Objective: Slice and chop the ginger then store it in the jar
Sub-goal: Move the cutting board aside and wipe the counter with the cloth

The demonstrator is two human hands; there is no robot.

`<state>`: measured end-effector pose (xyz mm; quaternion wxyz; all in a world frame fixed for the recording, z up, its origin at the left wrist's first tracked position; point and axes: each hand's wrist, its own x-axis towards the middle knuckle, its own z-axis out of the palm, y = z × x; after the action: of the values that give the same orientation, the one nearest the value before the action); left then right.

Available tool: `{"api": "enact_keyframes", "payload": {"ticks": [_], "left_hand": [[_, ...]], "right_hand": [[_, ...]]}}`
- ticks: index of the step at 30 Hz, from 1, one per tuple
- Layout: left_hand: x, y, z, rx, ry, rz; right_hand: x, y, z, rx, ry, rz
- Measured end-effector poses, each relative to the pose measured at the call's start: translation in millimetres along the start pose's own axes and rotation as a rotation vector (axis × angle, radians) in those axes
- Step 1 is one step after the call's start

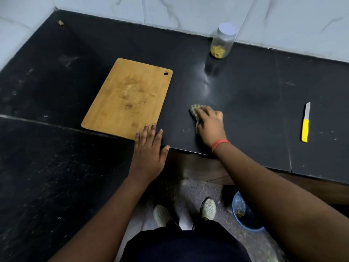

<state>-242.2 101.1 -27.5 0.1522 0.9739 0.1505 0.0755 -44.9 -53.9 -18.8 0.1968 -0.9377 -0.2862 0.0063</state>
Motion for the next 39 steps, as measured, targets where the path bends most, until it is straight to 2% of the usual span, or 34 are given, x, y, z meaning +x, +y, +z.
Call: {"api": "enact_keyframes", "payload": {"ticks": [3, 5, 6, 7, 9, 11, 15, 17, 19, 21, 22, 23, 25, 28, 30, 32, 34, 36, 39], "left_hand": [[-0.4, -6.4, 0.3, -0.005, 0.003, -0.019], [-2.2, -10.9, 0.4, 0.002, 0.001, -0.021], [-3.2, -12.9, 0.3, 0.007, 0.001, -0.017], [-3.8, -14.3, -0.1, 0.009, 0.0, -0.015], [-4.0, -17.4, -1.8, 0.012, 0.0, -0.025], [-2.9, -18.6, -2.9, 0.021, -0.005, -0.034], [2.0, -18.7, -3.0, 0.029, -0.006, -0.042], [3.2, -18.8, -2.9, 0.028, 0.005, -0.05], [2.3, -20.9, -2.2, 0.022, 0.01, -0.056], [0.9, -24.0, -1.4, 0.023, 0.006, -0.058], [0.4, -25.5, -1.2, 0.026, 0.003, -0.057], [-0.2, -27.4, -1.3, 0.03, 0.0, -0.056], [-1.4, -31.7, -1.2, 0.049, -0.005, -0.054], [-1.7, -34.4, -0.8, 0.062, -0.025, -0.06], [-0.5, -34.1, -2.2, 0.057, -0.026, -0.073], [1.0, -34.2, -3.7, 0.05, -0.022, -0.08], [1.7, -37.0, -4.5, 0.052, -0.016, -0.09], [2.0, -42.3, -5.2, 0.052, -0.009, -0.109], [2.6, -49.6, -6.6, 0.057, -0.006, -0.121]], "right_hand": [[-33.7, -22.0, 5.3, 0.001, -0.083, -0.291], [-61.9, -30.0, 0.5, 0.132, -0.167, -0.439], [-74.4, -31.6, -3.2, 0.213, -0.182, -0.453], [-81.4, -30.2, -6.6, 0.298, -0.153, -0.403], [-73.0, -24.9, -11.9, 0.421, -0.012, -0.14], [-43.8, -16.5, -13.1, 0.377, 0.099, 0.075], [4.9, -13.3, 4.8, 0.128, -0.019, 0.108], [3.1, -27.8, 16.1, 0.013, -0.033, -0.016], [-12.6, -46.4, 19.4, -0.023, -0.093, -0.237], [-37.1, -58.6, 16.4, 0.053, -0.203, -0.427], [-50.0, -61.5, 11.8, 0.131, -0.248, -0.464], [-59.3, -63.2, 6.1, 0.214, -0.249, -0.453], [-59.1, -60.3, 0.2, 0.316, -0.125, -0.323], [-19.2, -52.5, 0.6, 0.26, 0.038, -0.048], [8.2, -49.9, 7.3, 0.166, -0.003, 0.036], [19.7, -54.1, 17.1, 0.031, -0.056, -0.034], [15.5, -61.2, 23.7, -0.06, -0.105, -0.21], [-0.8, -63.3, 26.1, -0.066, -0.159, -0.388], [-35.4, -58.7, 19.8, 0.023, -0.248, -0.541]]}}
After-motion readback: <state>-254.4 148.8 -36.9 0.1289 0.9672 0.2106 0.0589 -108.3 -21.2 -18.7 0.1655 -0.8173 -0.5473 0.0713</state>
